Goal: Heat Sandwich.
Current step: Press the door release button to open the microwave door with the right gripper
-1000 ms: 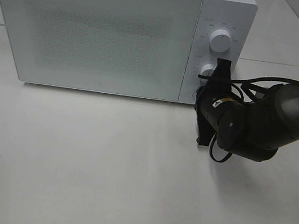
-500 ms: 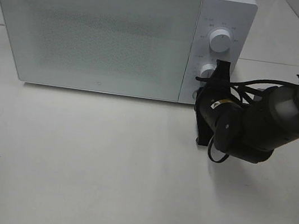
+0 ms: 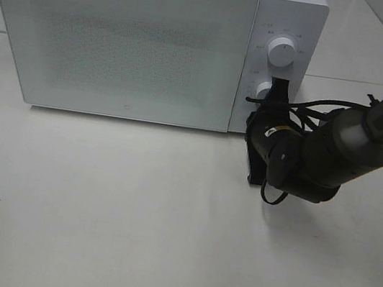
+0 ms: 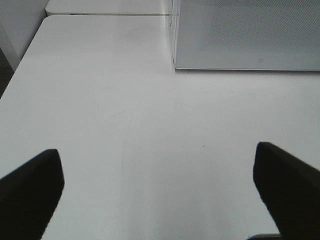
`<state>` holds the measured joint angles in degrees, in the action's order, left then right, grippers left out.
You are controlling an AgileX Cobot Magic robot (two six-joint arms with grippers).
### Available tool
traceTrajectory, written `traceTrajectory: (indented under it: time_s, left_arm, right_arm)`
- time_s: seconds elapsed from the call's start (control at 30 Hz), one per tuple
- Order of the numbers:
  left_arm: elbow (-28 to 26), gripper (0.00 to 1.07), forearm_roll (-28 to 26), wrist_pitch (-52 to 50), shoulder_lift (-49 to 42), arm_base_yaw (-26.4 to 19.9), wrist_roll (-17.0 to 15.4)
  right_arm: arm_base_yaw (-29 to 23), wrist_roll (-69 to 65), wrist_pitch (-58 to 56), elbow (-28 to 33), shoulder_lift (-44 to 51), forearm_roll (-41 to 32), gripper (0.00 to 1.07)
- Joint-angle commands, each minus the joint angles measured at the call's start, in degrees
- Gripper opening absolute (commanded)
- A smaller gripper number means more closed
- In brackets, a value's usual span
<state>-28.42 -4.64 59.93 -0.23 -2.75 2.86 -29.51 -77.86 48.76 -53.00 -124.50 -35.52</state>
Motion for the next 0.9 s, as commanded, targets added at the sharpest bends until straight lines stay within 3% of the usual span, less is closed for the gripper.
traceTrajectory:
  time_s: [0.03, 0.57, 0.9]
  left_arm:
    - [0.11, 0.98, -0.46, -0.57, -1.38, 0.34, 0.0]
    - [0.11, 0.98, -0.46, -0.57, -1.38, 0.34, 0.0]
    - [0.11, 0.98, -0.46, -0.57, -1.38, 0.34, 0.0]
  right_arm:
    - [2.23, 1.55, 8.71, -4.64, 0.06, 1.89, 0.0]
    - [2.23, 2.69, 6.53, -4.35, 0.06, 2.06, 0.0]
    - [2.06, 2.29, -0.46, -3.21, 2.35, 4.01, 0.0]
